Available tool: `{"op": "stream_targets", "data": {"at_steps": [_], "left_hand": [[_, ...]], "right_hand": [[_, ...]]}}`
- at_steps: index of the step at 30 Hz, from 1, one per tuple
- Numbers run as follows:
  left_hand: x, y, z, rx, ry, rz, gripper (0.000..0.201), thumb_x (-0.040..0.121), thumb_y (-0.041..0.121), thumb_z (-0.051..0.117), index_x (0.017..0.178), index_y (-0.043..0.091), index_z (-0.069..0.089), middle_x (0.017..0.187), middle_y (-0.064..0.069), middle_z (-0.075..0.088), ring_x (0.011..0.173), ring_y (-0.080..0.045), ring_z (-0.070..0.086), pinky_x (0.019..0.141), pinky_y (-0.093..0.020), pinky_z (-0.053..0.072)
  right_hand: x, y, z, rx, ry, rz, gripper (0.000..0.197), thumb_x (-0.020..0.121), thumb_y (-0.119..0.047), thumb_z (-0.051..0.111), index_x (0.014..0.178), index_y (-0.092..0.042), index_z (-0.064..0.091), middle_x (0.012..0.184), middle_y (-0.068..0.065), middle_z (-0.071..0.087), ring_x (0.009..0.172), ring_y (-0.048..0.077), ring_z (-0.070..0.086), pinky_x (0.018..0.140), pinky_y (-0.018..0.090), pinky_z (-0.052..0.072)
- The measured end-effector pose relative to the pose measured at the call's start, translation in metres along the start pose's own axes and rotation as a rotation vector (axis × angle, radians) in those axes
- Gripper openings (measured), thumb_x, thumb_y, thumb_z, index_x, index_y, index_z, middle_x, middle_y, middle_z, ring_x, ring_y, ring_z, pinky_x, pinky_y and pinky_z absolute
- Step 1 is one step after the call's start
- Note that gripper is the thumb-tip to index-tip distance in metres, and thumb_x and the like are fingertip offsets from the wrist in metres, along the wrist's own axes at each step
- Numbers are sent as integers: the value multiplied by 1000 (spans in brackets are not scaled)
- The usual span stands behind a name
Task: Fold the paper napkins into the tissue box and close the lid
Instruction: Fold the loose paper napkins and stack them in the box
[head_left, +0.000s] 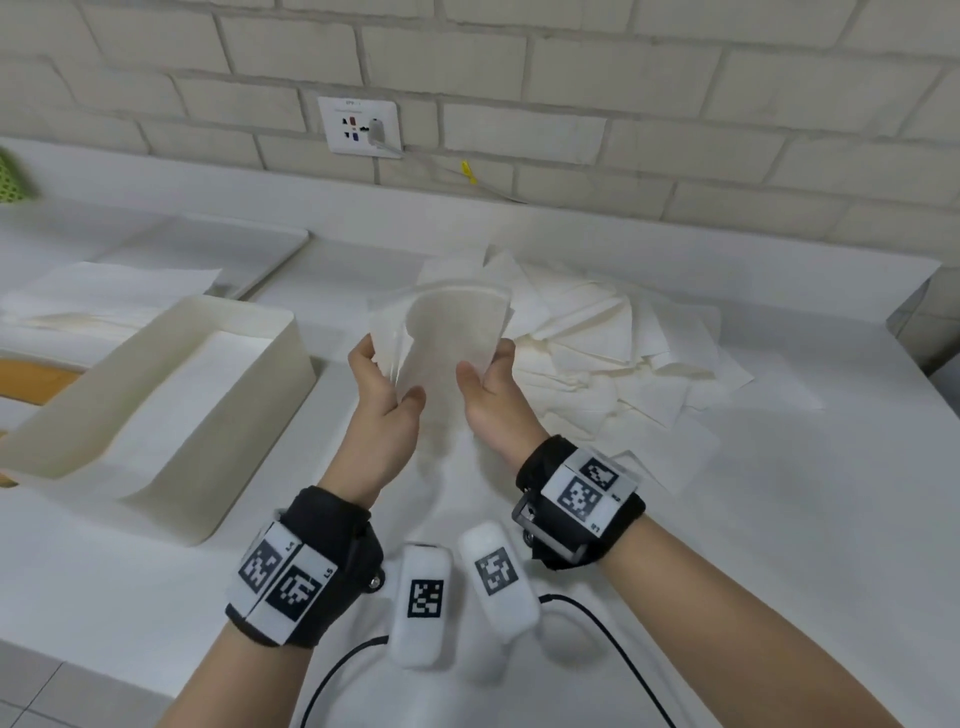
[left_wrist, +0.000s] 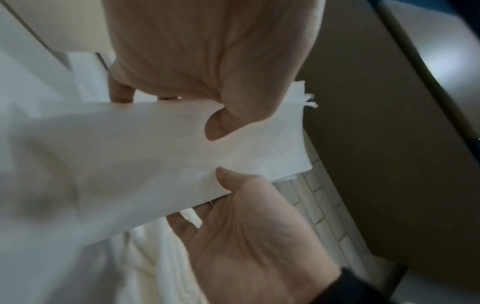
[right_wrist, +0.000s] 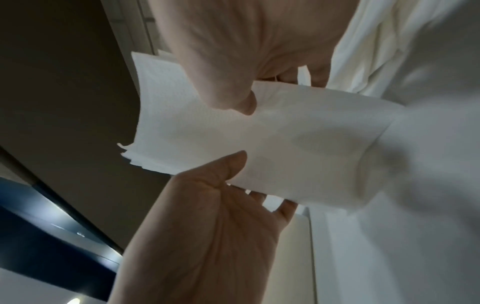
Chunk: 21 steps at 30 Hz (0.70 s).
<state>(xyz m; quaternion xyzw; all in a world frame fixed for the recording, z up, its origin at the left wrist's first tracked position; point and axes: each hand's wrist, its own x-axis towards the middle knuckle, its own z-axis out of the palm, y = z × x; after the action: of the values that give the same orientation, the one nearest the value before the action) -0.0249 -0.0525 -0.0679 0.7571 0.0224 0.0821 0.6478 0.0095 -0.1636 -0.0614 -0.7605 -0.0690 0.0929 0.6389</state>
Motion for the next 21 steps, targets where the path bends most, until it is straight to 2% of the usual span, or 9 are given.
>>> {"op": "stream_targets", "data": {"at_steps": [4,7,9,12,14,16,17,19,21], "left_hand": [[6,3,2,-40,141,78,43,98,-3,34,132,18,18,120,1,44,93,7,52,82,-14,44],[9,7,-2,-105,195,183,35,98,-3,34,110,28,27,107,7,46,86,13,54,80,-15,45],[8,6,-4,-128,146,182,34,99,1,35,116,28,24,112,10,45,91,14,54,81,-13,47],[6,-3,-4,-74,52,118,36,99,1,35,123,23,19,124,6,39,110,-2,50,85,-13,46],[7,-5,-3,-19,36,111,35,97,-4,33,120,19,21,121,1,39,106,-4,50,80,-11,46],[9,0,-1,-2,48,160,33,96,-8,31,116,16,23,118,0,39,99,4,50,77,-8,45],[10,3,0,-8,59,194,33,95,-10,31,115,16,22,119,-1,37,99,6,49,79,-7,44],[11,9,0,-36,56,247,38,94,-11,32,117,16,19,124,0,35,104,10,46,85,-6,42],[11,7,-1,-64,11,234,45,94,-10,34,122,20,17,126,5,36,109,10,46,89,-7,43]], "right_hand": [[1,-9,2,-17,10,-5,23,100,-11,29,123,-7,24,89,-9,48,95,18,53,65,10,37],[-3,-17,-4,-1,-34,-34,22,101,-14,28,122,-13,21,87,-14,41,77,-2,45,53,-3,32],[-5,-16,-7,-19,-69,-25,18,100,-14,32,114,-15,22,96,-9,46,77,-3,46,57,1,36],[-7,-6,-5,-120,-97,10,26,99,-13,33,123,-12,22,103,-1,48,86,11,50,65,18,41],[-7,-3,-4,-146,-105,14,21,100,-14,30,120,-11,23,101,6,49,83,18,50,64,28,38],[-6,-6,-5,-112,-94,-24,15,100,-13,29,114,-12,24,96,6,49,81,24,51,64,30,40],[-5,-8,-5,-75,-89,-49,14,100,-12,29,113,-12,24,94,1,49,82,23,52,65,25,43],[-4,-11,-5,-32,-97,-91,15,99,-11,33,110,-15,23,96,-9,48,85,9,52,62,6,40],[-2,-7,-6,-54,-119,-94,22,98,-10,37,115,-13,24,108,-5,48,92,6,49,63,-1,39]]}}
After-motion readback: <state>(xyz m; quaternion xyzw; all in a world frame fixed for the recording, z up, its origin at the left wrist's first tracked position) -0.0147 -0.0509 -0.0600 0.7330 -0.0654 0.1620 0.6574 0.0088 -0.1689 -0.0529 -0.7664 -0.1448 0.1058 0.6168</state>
